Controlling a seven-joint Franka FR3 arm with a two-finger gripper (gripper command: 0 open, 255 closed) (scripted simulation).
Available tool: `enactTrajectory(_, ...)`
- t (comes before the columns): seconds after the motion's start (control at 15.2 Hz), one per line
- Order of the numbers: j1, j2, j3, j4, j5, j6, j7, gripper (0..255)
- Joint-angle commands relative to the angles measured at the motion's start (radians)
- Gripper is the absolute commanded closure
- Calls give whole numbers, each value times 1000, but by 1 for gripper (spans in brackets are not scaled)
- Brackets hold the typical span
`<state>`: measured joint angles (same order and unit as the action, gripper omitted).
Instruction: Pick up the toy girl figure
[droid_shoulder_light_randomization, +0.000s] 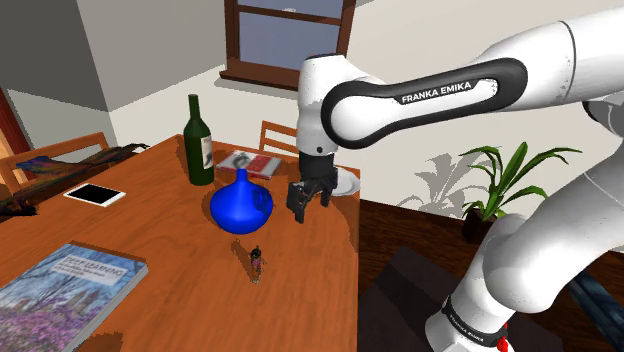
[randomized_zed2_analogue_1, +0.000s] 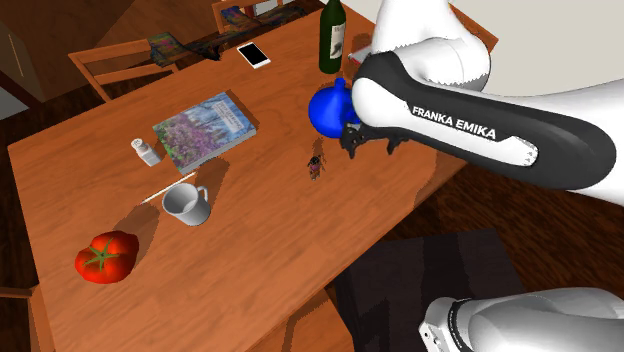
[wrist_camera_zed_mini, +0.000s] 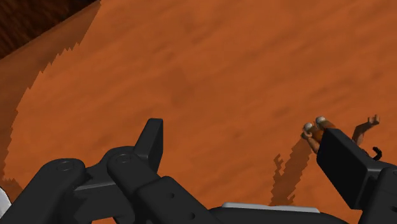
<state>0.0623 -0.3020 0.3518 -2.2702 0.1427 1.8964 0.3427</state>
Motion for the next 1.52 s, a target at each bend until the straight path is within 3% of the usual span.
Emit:
enactTrajectory(0.0, 6, 67, 31, 36, -15, 30, 39, 0)
enactTrajectory(0.66, 74, 438, 135, 300, -178, 97, 257, 0)
enactTrajectory(1.25, 81, 485, 129, 249, -204, 190, 273, 0)
enactTrajectory(1.32, 81, 485, 129, 249, -204, 189, 273, 255)
enactTrajectory(1.45, 81, 486, 129, 250, -204, 189, 273, 255)
